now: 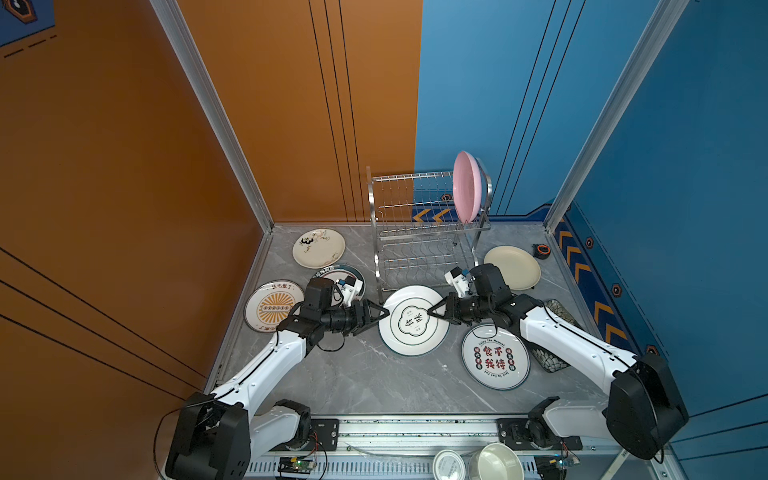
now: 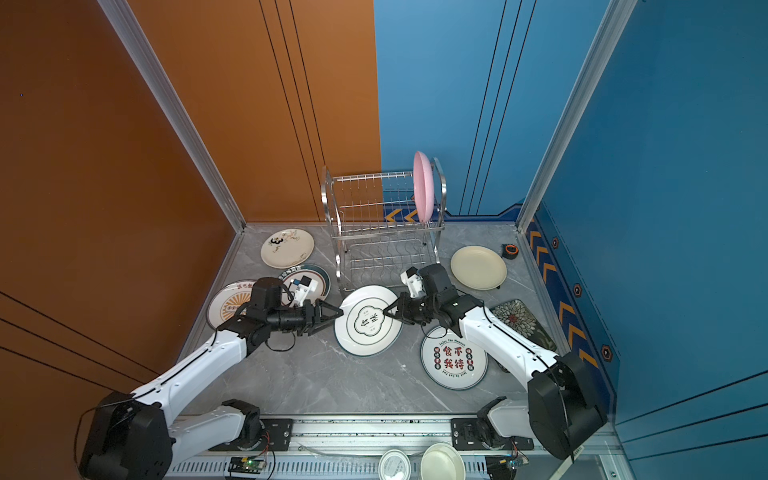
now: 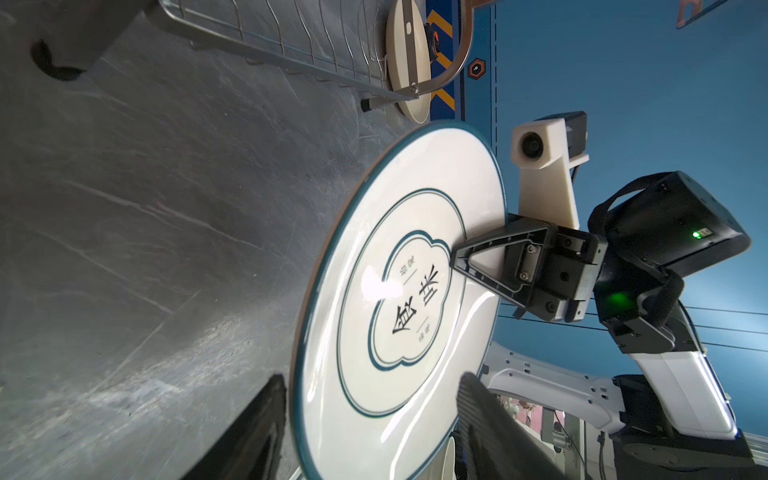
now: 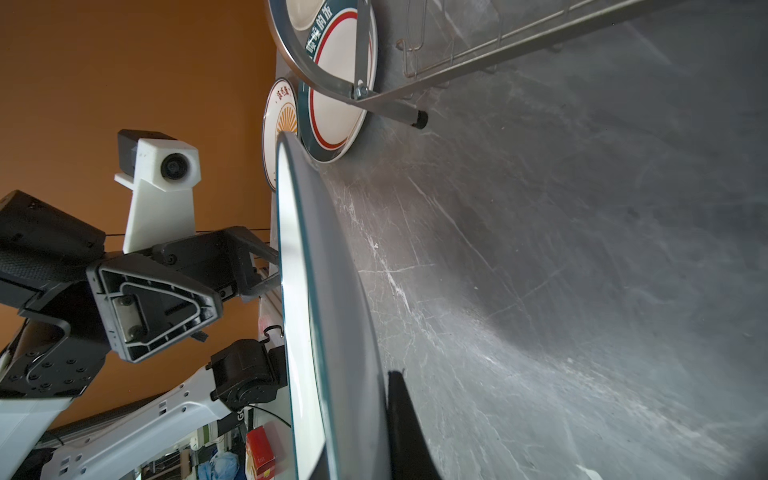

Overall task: Load the plates into the dish rack
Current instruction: 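Lift the white plate with the right gripper toward the dish rack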

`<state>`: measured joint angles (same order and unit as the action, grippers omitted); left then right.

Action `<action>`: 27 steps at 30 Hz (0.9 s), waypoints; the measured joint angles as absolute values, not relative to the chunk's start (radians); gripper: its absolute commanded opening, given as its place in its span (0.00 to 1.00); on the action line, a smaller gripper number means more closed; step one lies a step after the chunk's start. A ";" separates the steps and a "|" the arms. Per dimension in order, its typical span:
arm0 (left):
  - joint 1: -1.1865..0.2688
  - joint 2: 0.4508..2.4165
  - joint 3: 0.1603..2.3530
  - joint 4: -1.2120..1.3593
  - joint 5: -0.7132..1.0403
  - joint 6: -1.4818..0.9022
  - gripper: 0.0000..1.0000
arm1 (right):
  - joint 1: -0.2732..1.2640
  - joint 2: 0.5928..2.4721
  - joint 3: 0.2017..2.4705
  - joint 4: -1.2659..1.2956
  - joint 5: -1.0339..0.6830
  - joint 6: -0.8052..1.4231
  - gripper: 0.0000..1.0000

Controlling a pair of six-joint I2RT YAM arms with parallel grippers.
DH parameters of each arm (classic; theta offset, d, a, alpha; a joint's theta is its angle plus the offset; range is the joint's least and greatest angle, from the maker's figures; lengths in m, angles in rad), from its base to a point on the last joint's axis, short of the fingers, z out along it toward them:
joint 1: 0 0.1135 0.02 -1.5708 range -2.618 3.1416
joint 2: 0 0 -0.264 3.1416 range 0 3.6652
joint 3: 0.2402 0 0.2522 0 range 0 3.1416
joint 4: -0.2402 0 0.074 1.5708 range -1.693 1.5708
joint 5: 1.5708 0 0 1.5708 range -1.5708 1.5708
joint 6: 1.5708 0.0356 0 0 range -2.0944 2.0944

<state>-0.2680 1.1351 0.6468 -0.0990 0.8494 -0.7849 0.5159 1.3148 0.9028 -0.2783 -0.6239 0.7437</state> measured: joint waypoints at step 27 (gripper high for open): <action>-0.236 1.130 0.735 -0.363 0.610 -0.633 0.98 | 0.721 1.267 1.863 -1.031 0.243 0.479 0.00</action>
